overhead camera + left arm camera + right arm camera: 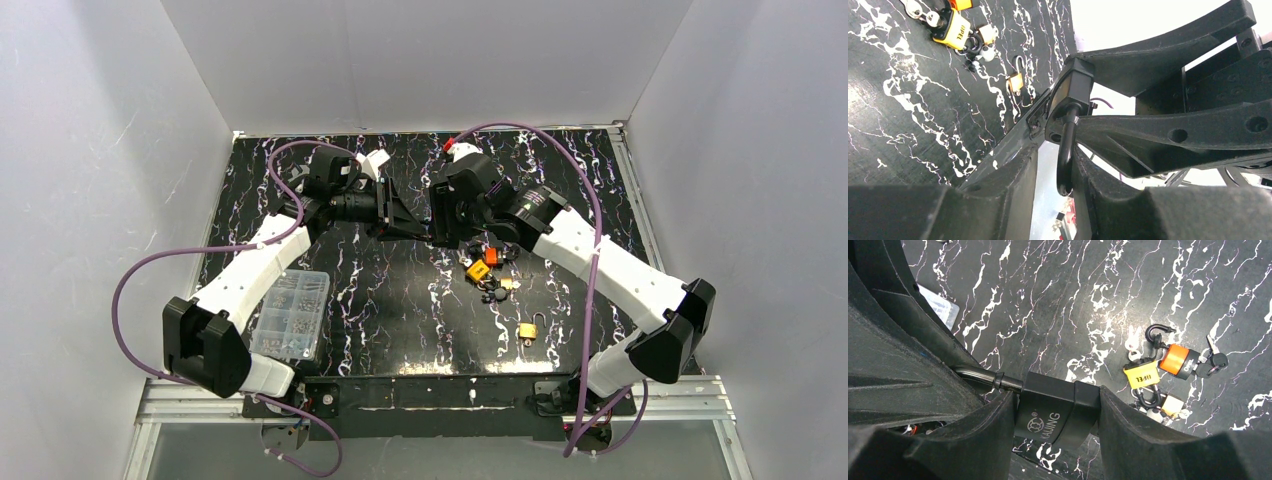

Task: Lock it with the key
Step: Lock the lock.

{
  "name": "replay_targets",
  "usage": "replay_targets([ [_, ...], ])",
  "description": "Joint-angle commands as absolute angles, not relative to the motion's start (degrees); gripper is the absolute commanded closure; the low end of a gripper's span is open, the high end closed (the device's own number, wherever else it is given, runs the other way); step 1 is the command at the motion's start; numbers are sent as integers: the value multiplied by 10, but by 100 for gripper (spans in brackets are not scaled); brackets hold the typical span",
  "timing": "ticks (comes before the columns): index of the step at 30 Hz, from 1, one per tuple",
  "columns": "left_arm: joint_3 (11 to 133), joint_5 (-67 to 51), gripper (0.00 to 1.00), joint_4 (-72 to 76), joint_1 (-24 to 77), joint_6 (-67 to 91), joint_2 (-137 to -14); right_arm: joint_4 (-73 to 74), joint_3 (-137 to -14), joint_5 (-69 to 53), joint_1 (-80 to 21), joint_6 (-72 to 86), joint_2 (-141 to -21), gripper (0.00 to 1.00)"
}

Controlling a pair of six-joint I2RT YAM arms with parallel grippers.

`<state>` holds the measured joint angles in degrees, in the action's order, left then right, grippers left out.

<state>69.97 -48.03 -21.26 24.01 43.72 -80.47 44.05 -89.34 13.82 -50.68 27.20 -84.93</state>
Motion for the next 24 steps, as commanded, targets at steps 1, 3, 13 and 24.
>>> replay_targets([
  [1, 704, -488, 73, -225, 242, 434, -777, 407, -934, 153, -509, 280, -838, 99],
  [3, 705, -485, 79, -226, 242, 434, -778, 406, -933, 152, -509, 280, -839, 99],
  [13, 726, -470, 100, -228, 242, 403, -750, 388, -895, 123, -508, 283, -786, 33],
  [24, 775, -485, 100, -259, 267, 354, -651, 265, -729, -40, -483, 268, -582, 19],
])
